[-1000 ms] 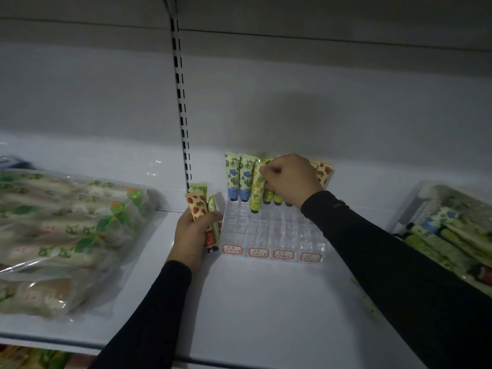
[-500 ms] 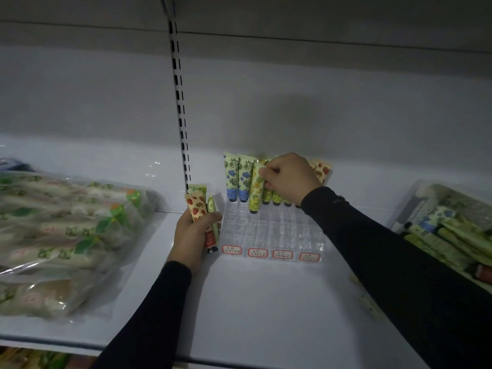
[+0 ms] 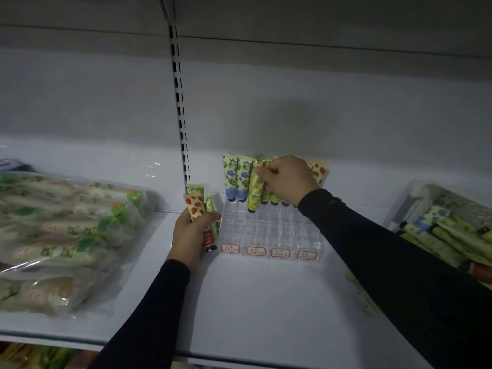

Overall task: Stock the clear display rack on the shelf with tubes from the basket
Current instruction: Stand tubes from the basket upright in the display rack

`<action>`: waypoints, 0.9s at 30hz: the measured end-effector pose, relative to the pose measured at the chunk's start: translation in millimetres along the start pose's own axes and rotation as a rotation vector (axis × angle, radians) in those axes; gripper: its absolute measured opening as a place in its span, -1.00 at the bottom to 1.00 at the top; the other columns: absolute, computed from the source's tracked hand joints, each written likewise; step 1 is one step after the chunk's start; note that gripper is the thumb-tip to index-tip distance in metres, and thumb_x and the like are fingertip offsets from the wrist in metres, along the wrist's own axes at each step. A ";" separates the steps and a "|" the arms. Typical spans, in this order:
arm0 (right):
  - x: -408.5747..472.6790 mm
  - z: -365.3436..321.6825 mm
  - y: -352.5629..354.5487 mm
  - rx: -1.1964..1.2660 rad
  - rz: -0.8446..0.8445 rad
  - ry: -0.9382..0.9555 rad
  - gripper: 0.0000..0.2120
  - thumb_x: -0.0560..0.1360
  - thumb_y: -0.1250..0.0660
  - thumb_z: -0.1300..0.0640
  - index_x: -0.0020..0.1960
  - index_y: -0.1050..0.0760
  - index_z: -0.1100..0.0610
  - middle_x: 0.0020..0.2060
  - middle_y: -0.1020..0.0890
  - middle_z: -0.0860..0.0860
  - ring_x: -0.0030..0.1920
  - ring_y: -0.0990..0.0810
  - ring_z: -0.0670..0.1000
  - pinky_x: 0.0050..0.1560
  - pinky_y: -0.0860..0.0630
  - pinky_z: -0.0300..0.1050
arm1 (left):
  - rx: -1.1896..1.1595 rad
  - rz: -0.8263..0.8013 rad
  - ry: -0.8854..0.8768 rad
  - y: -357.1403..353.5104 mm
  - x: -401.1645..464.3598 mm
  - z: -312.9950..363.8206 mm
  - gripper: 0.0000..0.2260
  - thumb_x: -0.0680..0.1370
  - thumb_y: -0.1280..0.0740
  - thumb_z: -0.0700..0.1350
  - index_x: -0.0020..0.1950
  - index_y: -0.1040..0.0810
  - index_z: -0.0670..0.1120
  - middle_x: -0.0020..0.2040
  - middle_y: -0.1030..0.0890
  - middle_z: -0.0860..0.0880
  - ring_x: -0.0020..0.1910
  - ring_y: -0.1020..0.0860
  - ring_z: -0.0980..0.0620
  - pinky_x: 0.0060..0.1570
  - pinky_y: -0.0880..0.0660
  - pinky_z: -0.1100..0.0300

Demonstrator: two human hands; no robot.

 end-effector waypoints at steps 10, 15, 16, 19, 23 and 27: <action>-9.7 8.6 1.6 0.050 0.000 -0.037 -0.66 0.53 -0.33 0.08 -0.34 -0.41 0.23 -0.27 -0.57 0.36 -0.11 -0.64 0.30 -0.15 -0.56 0.14 | 0.014 0.067 0.008 7.2 -3.4 -3.2 -0.97 0.53 -0.36 -0.29 -0.09 -0.54 -0.18 -0.26 -0.60 -0.15 -0.30 -0.57 -0.07 -0.26 -0.52 0.10; -10.1 7.8 -0.5 0.093 0.047 -0.032 -0.62 0.53 -0.32 0.08 -0.34 -0.43 0.34 -0.28 -0.58 0.36 -0.17 -0.64 0.27 -0.16 -0.55 0.09 | 0.035 0.060 0.003 8.0 0.6 -6.0 -0.97 0.52 -0.37 -0.28 -0.07 -0.55 -0.18 -0.28 -0.62 -0.13 -0.31 -0.60 -0.06 -0.29 -0.53 0.09; -9.4 7.7 0.4 0.078 0.058 -0.017 -0.61 0.52 -0.32 0.07 -0.32 -0.45 0.37 -0.30 -0.57 0.35 -0.22 -0.63 0.24 -0.17 -0.55 0.08 | 0.039 0.047 0.005 7.2 0.8 -6.2 -0.97 0.52 -0.37 -0.27 -0.06 -0.56 -0.17 -0.27 -0.63 -0.13 -0.29 -0.61 -0.08 -0.28 -0.53 0.08; -7.3 7.4 0.9 0.018 0.084 0.022 -0.63 0.50 -0.34 0.05 -0.30 -0.53 0.34 -0.35 -0.58 0.29 -0.29 -0.56 0.24 -0.21 -0.53 0.03 | 0.049 0.013 0.003 6.3 1.6 -7.3 -0.95 0.52 -0.38 -0.26 -0.04 -0.58 -0.17 -0.22 -0.65 -0.14 -0.24 -0.63 -0.11 -0.22 -0.55 0.02; -5.6 6.0 -1.4 0.051 0.084 0.043 -0.63 0.57 -0.28 0.07 -0.23 -0.57 0.35 -0.32 -0.62 0.28 -0.23 -0.65 0.23 -0.14 -0.60 0.07 | 0.043 0.005 -0.002 6.2 2.1 -7.3 -0.92 0.52 -0.37 -0.27 0.00 -0.59 -0.18 -0.19 -0.68 -0.12 -0.22 -0.65 -0.08 -0.18 -0.55 0.01; -2.1 -0.1 -0.7 -0.035 0.107 0.094 -0.63 0.57 -0.27 0.08 -0.26 -0.58 0.33 -0.34 -0.63 0.24 -0.30 -0.61 0.20 -0.16 -0.60 0.01 | 0.054 -0.012 0.001 6.9 3.4 -9.2 -0.89 0.51 -0.37 -0.26 0.03 -0.60 -0.17 -0.08 -0.71 -0.11 -0.15 -0.67 -0.11 -0.10 -0.57 -0.04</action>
Point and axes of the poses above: each hand's wrist, its own x-axis towards the middle knuckle, its own y-axis out of the back of the hand, z = x × y, the point moved 2 cm from there along x, towards the middle knuckle
